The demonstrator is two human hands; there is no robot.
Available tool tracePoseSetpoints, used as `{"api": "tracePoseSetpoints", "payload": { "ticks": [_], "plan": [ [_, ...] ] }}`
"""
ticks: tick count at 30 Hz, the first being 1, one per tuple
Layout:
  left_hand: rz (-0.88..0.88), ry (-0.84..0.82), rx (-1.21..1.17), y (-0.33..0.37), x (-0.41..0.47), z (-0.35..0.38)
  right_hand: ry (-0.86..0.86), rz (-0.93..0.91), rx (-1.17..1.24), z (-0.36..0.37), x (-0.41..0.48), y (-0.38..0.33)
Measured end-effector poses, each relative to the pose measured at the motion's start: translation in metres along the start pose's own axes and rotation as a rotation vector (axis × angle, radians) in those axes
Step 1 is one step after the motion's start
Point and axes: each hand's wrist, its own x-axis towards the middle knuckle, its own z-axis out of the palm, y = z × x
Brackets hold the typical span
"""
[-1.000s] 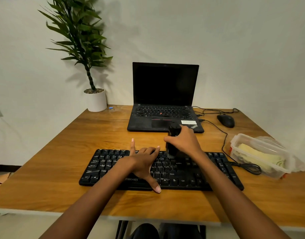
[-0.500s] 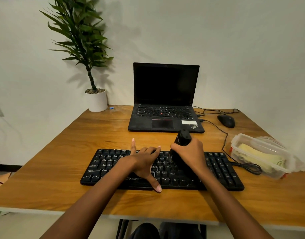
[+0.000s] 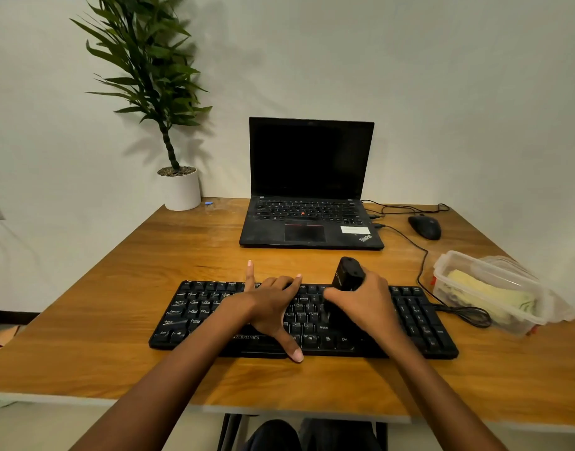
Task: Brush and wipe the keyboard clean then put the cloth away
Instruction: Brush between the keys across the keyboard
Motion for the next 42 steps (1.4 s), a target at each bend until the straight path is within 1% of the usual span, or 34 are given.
{"api": "tracePoseSetpoints", "payload": {
  "ticks": [2,3,7,9,11,13,14,16,18,20,22,24,27,28,29,32,34,36,39,40,42],
  "plan": [
    [0.0,0.002,0.004,0.0,0.0,0.001,-0.115,0.08,0.003,-0.011,0.01,-0.007],
    [0.001,0.002,0.001,0.0,0.0,0.0,-0.124,0.087,0.011,-0.014,0.016,-0.011],
    [0.006,0.008,-0.019,0.0,-0.002,0.001,0.024,-0.02,0.042,0.001,0.014,-0.013],
    [0.014,0.018,-0.021,-0.001,-0.001,0.001,0.033,-0.044,0.051,0.01,0.001,-0.006],
    [0.015,0.019,-0.017,-0.002,0.0,0.002,-0.042,-0.018,-0.011,0.006,-0.001,-0.005],
    [0.012,0.019,-0.017,-0.002,0.0,0.001,-0.143,0.051,-0.03,-0.002,0.013,-0.01],
    [0.012,0.018,-0.018,-0.001,0.0,0.001,-0.15,0.057,-0.031,-0.003,0.021,-0.013],
    [0.014,0.024,-0.023,-0.002,0.0,0.002,-0.065,-0.01,-0.02,0.002,0.036,-0.019],
    [0.016,0.029,-0.033,-0.003,0.0,0.003,0.023,-0.062,0.042,0.014,0.043,-0.021],
    [0.017,0.03,-0.036,-0.003,0.0,0.004,0.048,-0.056,0.096,0.026,0.041,-0.017],
    [0.018,0.03,-0.034,-0.003,0.0,0.003,0.044,-0.035,0.083,0.028,0.032,-0.011],
    [0.019,0.032,-0.037,-0.003,-0.001,0.002,0.002,-0.011,0.054,0.022,0.023,-0.006],
    [0.02,0.035,-0.031,-0.002,-0.002,0.002,-0.146,0.045,0.019,0.005,0.021,-0.011],
    [0.02,0.035,-0.028,-0.002,-0.002,0.002,-0.15,0.04,0.019,0.001,0.024,-0.014],
    [0.019,0.032,-0.027,-0.002,-0.002,0.002,-0.115,0.023,0.031,0.0,0.028,-0.018],
    [0.016,0.035,-0.034,-0.003,-0.001,0.003,0.067,-0.016,0.114,0.015,0.03,-0.018],
    [0.018,0.033,-0.031,-0.004,-0.001,0.003,0.109,-0.019,0.125,0.028,0.017,-0.013],
    [0.018,0.029,-0.032,-0.004,-0.001,0.003,0.061,-0.02,0.093,0.031,0.007,-0.01],
    [0.016,0.023,-0.039,-0.004,-0.002,0.002,-0.13,0.061,-0.012,0.017,0.016,-0.019],
    [0.016,0.022,-0.038,-0.004,-0.002,0.002,-0.159,0.057,-0.024,0.014,0.023,-0.022],
    [0.017,0.021,-0.033,-0.004,-0.002,0.003,-0.098,-0.007,-0.012,0.015,0.032,-0.026]
  ]
}}
